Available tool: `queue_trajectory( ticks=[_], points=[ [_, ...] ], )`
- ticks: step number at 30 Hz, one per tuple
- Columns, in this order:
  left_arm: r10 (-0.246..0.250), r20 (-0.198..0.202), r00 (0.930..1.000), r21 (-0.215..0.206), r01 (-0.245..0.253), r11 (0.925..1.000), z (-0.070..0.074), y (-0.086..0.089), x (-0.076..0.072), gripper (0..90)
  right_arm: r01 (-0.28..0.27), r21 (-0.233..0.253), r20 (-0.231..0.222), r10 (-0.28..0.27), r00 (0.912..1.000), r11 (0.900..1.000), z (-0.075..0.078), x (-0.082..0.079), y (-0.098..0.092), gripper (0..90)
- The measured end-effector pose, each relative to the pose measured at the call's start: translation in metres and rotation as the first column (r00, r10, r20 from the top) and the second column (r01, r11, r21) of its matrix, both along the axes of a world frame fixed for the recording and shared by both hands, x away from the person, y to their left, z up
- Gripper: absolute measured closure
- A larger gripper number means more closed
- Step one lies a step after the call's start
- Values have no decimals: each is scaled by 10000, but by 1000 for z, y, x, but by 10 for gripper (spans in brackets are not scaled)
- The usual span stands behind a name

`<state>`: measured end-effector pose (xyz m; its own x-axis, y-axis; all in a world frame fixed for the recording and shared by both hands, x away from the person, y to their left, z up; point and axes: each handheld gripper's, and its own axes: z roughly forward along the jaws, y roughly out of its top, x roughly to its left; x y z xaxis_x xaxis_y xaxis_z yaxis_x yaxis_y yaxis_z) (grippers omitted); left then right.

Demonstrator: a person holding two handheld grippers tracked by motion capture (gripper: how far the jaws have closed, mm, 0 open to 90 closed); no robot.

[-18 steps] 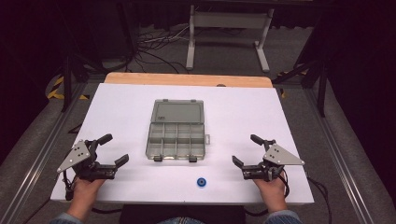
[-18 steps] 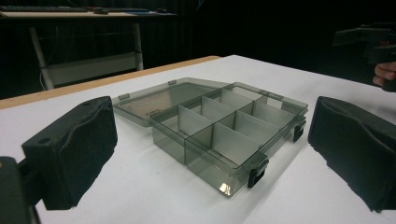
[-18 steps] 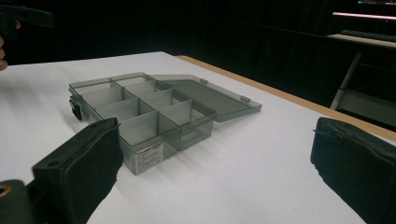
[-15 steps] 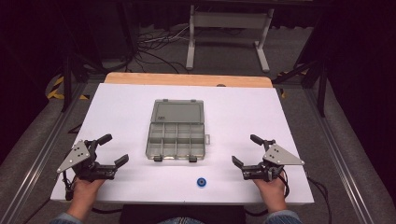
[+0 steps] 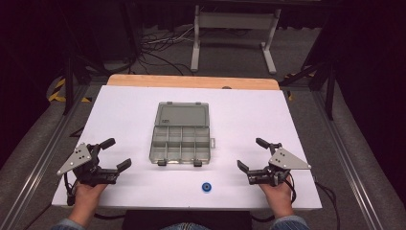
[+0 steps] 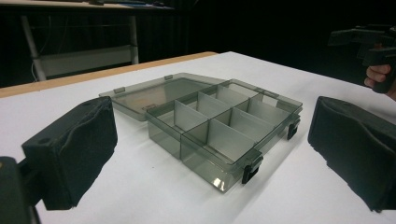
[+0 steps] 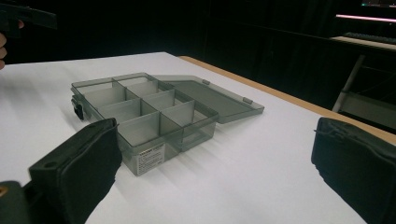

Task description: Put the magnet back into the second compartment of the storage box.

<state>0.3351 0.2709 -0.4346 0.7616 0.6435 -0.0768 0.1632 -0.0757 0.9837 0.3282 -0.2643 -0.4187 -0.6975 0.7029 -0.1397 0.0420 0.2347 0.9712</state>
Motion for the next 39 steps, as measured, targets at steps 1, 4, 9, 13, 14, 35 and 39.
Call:
queue_trajectory(
  ticks=[1,4,9,13,14,35,39],
  points=[
    [-2,-4,10000,12,2,10000,0,0,0,22,7,6,6,-7,10000,10000,0,0,0,20],
    [53,61,10000,-41,-53,10000,0,-1,0,22,-22,43,24,22,10000,10000,0,0,-1,20],
    [-8,79,10000,15,7,10000,2,-2,-1,23,-49,17,63,49,10000,10000,1,0,0,19],
    [-117,-2,9999,-17,117,9999,4,-4,-1,23,-39,32,77,39,10000,10000,1,0,0,19],
    [-141,46,9999,13,141,9999,5,-5,-1,22,-46,33,63,46,10000,10000,1,0,-1,19],
    [-1258,161,9919,-117,1260,9920,32,-49,8,22,-86,82,-16,86,10000,9999,1,1,-1,19],
    [-1530,299,9878,-147,1534,9880,37,-60,10,23,-98,119,-54,98,9999,9999,1,1,-2,19]
  ],
)
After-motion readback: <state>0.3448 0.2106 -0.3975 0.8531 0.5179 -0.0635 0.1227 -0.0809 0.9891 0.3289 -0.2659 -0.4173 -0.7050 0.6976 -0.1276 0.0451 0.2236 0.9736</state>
